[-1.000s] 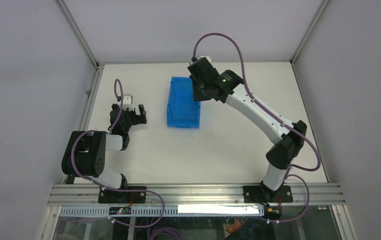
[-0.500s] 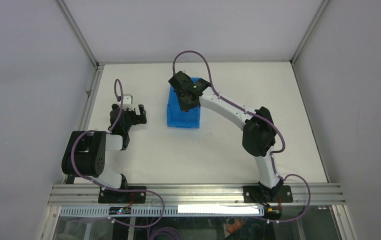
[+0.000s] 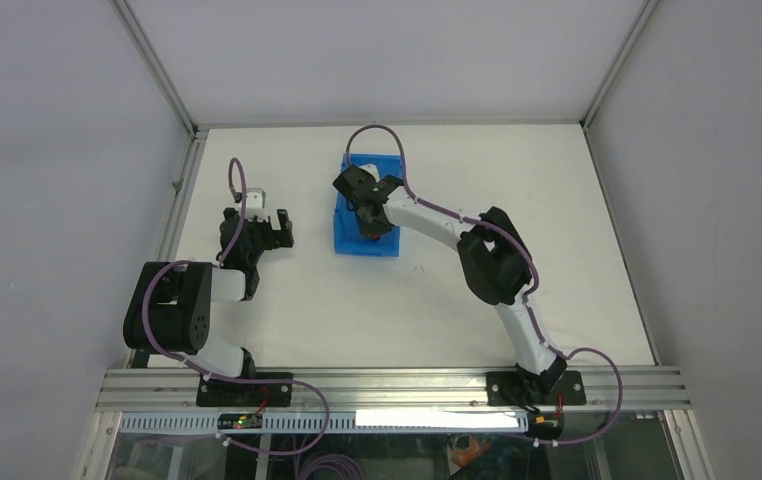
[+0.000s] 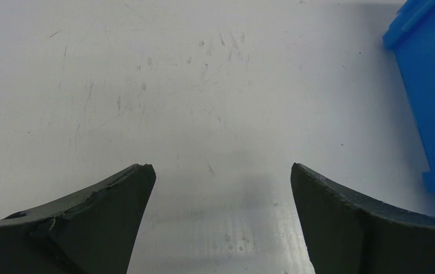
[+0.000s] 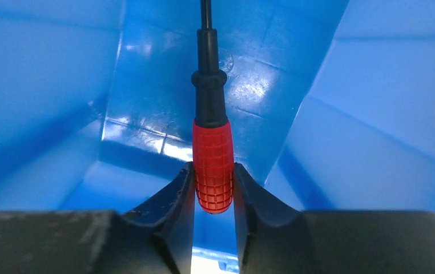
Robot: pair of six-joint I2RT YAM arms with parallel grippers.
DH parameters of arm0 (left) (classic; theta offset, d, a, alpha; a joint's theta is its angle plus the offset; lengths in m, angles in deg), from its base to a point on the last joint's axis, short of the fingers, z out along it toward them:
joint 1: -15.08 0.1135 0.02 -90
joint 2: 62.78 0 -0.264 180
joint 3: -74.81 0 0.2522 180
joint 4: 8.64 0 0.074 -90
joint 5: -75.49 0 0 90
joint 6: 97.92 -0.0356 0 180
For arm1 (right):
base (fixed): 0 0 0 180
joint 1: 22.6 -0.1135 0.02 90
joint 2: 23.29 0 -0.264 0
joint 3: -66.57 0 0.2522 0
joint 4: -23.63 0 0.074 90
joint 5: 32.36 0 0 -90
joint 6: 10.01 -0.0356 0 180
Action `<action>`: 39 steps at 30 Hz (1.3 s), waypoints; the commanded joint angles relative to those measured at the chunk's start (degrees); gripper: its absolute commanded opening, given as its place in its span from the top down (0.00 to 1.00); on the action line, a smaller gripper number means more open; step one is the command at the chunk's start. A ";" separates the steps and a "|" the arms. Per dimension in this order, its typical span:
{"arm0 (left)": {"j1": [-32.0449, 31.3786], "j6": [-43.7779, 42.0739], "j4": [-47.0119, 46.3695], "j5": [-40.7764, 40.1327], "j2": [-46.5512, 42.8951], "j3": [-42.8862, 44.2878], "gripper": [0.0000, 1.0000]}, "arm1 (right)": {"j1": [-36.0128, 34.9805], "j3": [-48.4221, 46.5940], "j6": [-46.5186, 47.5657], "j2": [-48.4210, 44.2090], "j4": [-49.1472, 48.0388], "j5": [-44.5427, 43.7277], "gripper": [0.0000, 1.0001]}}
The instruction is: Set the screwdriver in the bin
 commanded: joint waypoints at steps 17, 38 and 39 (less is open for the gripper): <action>-0.54 1.11 -1.59 0.47 -1.65 0.00 0.01 | 0.98 -9.87 2.16 -8.88 -0.42 -3.91 0.42; -0.48 1.11 -1.59 0.45 -1.59 0.00 0.01 | 28.97 19.07 8.15 -41.76 3.63 -5.26 0.01; -0.54 1.11 -1.59 0.41 -1.62 0.00 0.01 | 30.45 19.70 8.17 -42.56 3.89 -6.04 0.01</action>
